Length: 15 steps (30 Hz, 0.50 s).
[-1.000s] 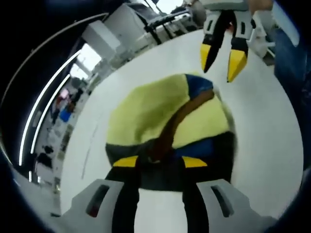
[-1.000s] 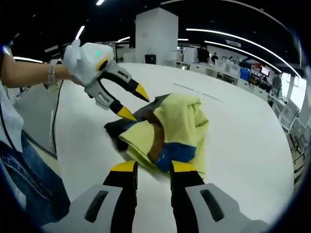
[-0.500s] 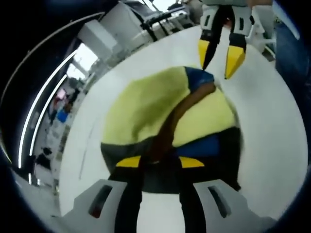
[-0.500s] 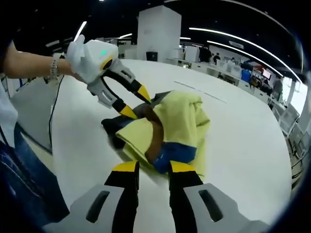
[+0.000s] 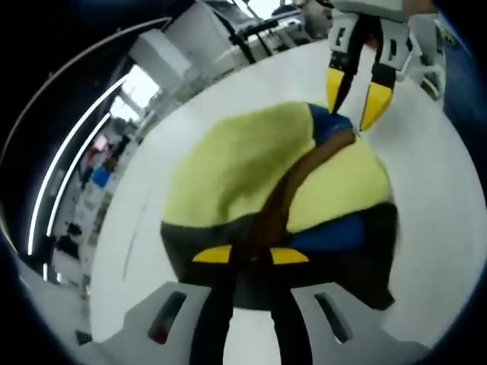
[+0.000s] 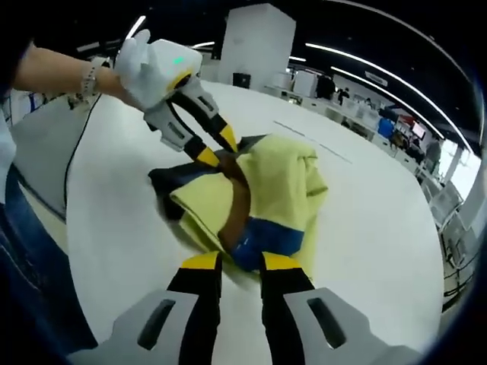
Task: Fold the garment on the visible template until the final outline fits inside the template.
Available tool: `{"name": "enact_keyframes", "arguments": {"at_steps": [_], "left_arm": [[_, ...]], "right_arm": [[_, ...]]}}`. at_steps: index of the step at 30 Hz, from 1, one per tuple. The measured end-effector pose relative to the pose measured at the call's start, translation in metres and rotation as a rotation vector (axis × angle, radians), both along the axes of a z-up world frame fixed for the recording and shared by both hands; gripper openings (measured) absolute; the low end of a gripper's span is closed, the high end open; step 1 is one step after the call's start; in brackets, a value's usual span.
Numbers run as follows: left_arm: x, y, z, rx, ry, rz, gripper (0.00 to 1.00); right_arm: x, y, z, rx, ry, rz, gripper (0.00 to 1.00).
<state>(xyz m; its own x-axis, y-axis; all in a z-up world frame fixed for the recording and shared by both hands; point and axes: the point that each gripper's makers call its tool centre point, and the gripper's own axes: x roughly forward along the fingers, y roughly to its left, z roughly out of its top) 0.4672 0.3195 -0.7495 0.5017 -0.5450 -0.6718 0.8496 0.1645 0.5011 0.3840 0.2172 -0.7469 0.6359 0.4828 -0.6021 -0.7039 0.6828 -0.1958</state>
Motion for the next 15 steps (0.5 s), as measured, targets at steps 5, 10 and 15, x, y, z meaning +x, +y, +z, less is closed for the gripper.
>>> {"name": "enact_keyframes", "arguments": {"at_steps": [5,10,15], "left_arm": [[0.0002,0.0000,-0.0015,-0.024,0.013,0.037,0.10],[0.0015,0.0002,-0.0001,-0.034,0.009,0.055,0.09],[0.0023,0.0010,0.0026,-0.058,0.020,0.075,0.05]], "right_arm": [[0.0025,0.0016,-0.0044,-0.011,-0.009,0.002,0.17],[0.0056,0.0008,-0.0059,-0.020,-0.017,-0.001,0.14],[0.0066,-0.0013,-0.0076,-0.022,-0.012,-0.003,0.10]]}}
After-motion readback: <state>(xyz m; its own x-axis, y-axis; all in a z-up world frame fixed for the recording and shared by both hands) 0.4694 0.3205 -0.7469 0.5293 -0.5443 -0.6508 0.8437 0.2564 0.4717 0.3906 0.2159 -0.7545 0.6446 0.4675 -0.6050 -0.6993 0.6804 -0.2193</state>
